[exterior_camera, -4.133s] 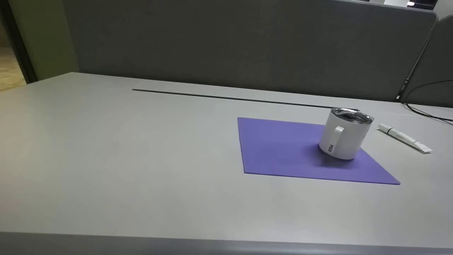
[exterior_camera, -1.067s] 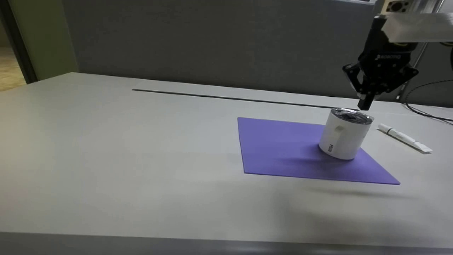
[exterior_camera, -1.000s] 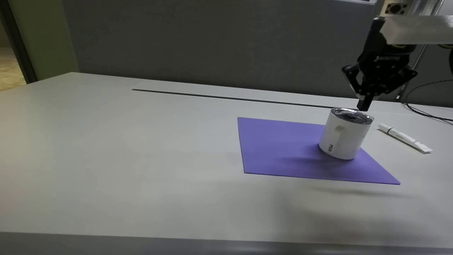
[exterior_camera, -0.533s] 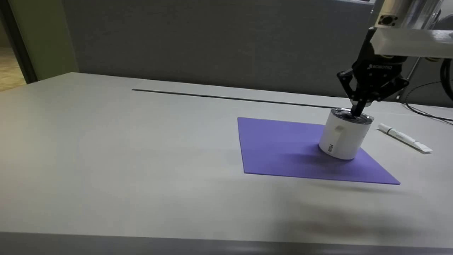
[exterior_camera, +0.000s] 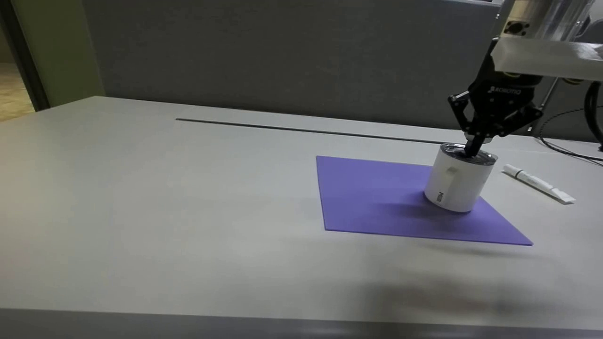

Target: Slide the small lid on top of the white cup.

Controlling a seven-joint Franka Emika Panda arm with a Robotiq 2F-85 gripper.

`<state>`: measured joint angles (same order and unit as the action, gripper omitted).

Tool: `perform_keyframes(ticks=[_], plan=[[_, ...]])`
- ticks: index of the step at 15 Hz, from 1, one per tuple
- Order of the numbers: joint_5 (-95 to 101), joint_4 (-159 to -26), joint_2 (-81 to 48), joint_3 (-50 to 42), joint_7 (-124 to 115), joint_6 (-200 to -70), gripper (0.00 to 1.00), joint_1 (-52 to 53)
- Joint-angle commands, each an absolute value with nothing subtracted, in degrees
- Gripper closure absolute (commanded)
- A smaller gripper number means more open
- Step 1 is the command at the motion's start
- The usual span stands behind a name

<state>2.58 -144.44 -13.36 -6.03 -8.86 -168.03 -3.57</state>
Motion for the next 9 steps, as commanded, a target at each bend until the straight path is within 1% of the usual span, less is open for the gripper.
perform_keyframes(ticks=[1,5,9], plan=[[-2.5,-143.7,-14.9,-3.7,-6.1,-167.9,1.00,-4.8],[-6.9,-143.2,-15.6,-1.9,-3.5,-167.4,1.00,-5.9],[-7.9,-143.0,-15.8,-2.1,-2.7,-167.4,1.00,-6.1]])
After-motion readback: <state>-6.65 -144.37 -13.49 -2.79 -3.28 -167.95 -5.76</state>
